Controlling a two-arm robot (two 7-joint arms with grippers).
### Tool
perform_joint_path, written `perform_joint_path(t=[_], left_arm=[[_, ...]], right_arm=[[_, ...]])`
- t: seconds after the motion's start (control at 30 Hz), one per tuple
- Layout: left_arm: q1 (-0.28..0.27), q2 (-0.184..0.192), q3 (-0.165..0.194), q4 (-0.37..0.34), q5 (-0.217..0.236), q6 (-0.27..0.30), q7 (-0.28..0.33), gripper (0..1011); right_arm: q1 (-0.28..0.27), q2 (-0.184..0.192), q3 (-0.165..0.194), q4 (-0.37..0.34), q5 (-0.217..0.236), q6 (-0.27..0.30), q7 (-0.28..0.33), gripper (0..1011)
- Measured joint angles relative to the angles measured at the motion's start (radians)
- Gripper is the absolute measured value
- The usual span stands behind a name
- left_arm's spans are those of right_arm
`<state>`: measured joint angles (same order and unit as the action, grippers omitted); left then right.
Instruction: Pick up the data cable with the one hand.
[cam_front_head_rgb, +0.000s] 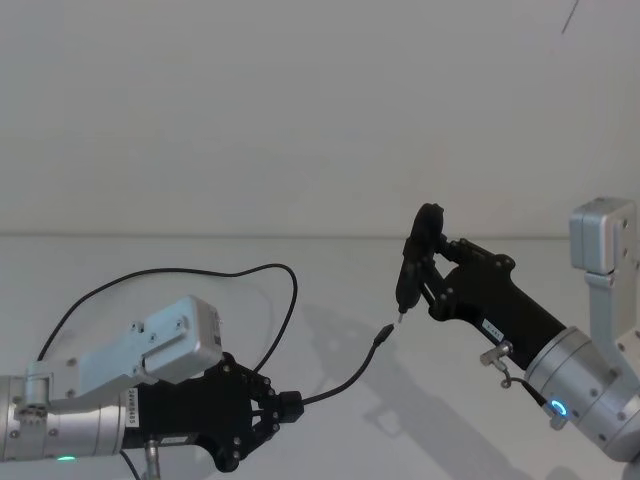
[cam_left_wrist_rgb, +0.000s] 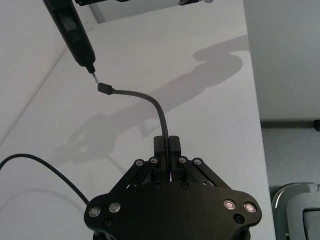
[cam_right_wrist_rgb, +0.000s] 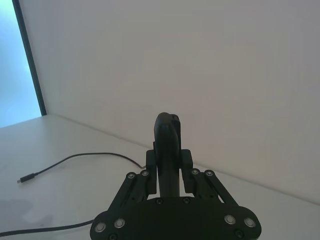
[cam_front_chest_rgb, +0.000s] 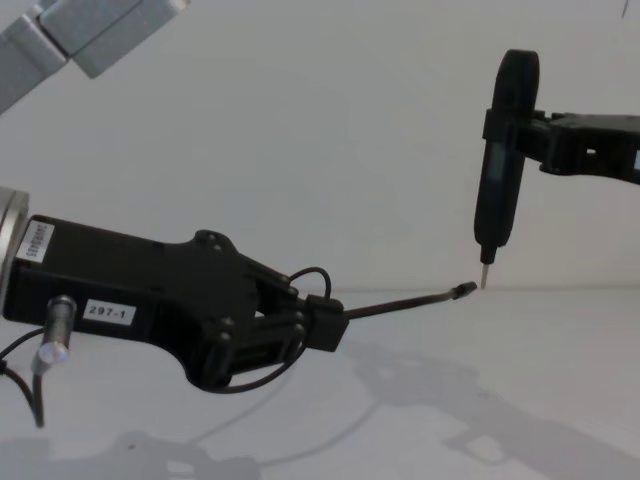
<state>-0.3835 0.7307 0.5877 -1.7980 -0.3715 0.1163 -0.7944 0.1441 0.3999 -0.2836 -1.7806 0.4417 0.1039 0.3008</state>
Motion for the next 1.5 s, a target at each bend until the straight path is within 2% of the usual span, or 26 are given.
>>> perform_joint_path(t=[1.5], left_arm=[[0.000, 0.000, 0.000, 0.000, 0.000, 0.000, 0.000, 54]], right_arm=[[-0.001, 0.000, -0.010, 0.000, 0.004, 0.009, 0.002, 283]])
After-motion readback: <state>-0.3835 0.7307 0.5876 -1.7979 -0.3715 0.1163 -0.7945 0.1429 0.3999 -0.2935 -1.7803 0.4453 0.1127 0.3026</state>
